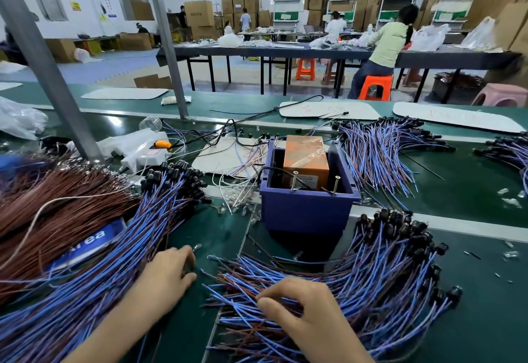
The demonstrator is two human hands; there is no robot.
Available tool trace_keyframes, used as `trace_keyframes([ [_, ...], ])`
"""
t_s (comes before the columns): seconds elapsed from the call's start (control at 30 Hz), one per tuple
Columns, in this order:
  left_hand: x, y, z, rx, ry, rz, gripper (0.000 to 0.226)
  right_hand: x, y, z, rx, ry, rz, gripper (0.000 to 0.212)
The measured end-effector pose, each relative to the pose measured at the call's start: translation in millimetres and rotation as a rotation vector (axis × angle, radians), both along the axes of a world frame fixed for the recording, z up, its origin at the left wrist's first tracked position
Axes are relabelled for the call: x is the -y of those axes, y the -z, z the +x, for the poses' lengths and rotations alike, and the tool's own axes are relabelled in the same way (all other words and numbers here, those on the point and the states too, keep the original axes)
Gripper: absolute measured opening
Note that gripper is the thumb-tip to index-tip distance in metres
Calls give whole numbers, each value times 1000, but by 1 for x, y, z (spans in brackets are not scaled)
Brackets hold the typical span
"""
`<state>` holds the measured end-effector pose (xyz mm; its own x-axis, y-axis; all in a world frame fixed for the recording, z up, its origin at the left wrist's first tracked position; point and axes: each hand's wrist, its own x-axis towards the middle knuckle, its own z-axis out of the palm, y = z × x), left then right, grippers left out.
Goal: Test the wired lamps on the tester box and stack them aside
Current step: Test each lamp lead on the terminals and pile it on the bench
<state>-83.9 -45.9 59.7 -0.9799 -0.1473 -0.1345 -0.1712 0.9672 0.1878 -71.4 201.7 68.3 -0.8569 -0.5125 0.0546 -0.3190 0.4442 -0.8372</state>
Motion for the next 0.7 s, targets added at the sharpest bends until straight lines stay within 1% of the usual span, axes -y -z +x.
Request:
trace_keyframes([
  [0.1,-1,12,-2,-61,-79,-2,16,-2,1,1,-18,21,-13,16],
  [0.2,4,21,0,-140,-149,-75,18,-6,3,1,9,70,-42,14],
  [0.3,5,22,-2,-199,-174,28,15,-8,5,2,43,122,-84,10],
  [0.47,5,17,-3,-281,-212,142,26,-10,7,5,71,159,-143,12],
  [0.57,8,21,4,-332,-243,120,26,-13,6,6,85,184,-171,15],
  [0.7,9,20,6,-311,-274,114,30,-14,5,7,102,217,-203,20],
])
